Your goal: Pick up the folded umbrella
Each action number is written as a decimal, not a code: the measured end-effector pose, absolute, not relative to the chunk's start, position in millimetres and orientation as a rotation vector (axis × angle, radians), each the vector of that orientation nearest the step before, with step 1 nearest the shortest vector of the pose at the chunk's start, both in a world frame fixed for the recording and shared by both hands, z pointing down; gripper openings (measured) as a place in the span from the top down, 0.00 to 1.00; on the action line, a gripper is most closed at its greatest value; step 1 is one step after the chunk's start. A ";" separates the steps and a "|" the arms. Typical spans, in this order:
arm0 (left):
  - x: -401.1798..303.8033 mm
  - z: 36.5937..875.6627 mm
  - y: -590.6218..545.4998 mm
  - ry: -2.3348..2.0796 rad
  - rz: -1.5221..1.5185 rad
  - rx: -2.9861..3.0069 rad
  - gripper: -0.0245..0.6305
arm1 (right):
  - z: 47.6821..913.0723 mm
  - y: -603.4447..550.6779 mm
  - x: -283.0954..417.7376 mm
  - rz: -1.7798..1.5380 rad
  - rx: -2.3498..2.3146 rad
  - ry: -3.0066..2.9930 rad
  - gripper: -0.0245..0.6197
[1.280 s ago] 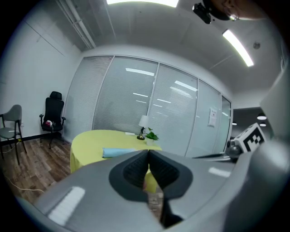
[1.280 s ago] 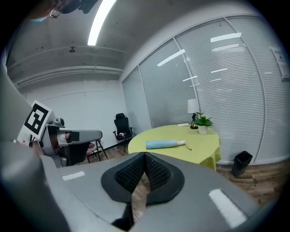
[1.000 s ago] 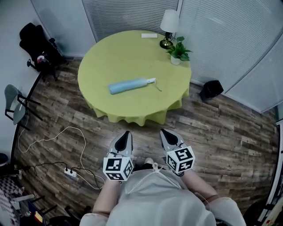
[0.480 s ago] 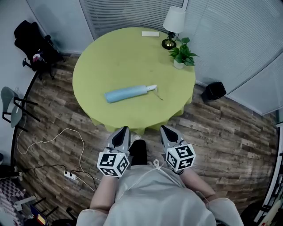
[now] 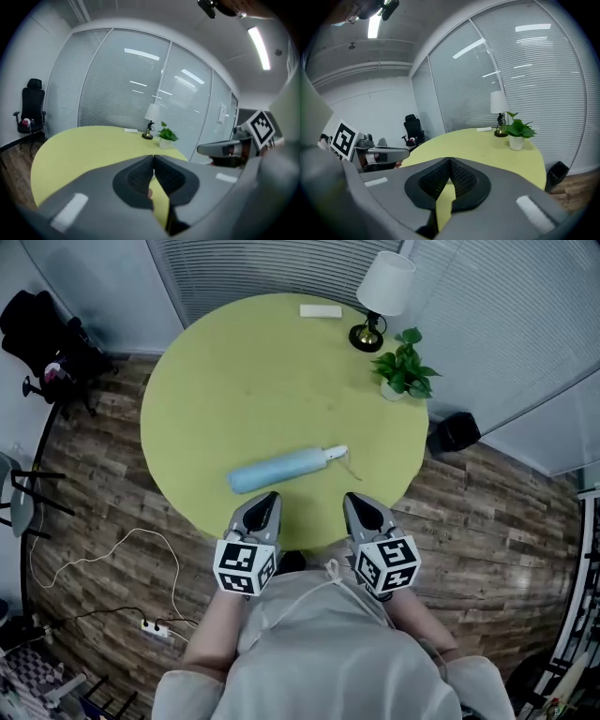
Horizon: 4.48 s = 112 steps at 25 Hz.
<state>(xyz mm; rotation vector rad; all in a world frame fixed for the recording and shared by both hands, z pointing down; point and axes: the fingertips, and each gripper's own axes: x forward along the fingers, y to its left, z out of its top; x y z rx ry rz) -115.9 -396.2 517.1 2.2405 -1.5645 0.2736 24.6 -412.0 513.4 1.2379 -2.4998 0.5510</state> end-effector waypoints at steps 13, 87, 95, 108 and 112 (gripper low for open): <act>-128.8 610.8 -489.0 -1.119 0.969 2.446 0.59 | 551.7 -488.9 -5.0 0.640 1.304 -2.404 0.96; -120.7 498.6 -513.9 -1.652 0.758 2.313 0.51 | 471.4 -509.3 19.6 0.360 1.197 -2.571 0.96; -156.3 420.1 -489.9 -2.017 0.208 2.180 0.51 | 449.0 -503.3 7.7 0.319 1.133 -2.663 0.96; -155.3 394.8 -478.5 -2.116 0.025 2.120 0.51 | 425.3 -509.3 18.8 0.226 1.171 -2.687 0.96; -151.3 397.5 -479.3 -2.107 0.044 2.126 0.51 | 424.7 -511.9 20.9 0.216 1.181 -2.683 0.96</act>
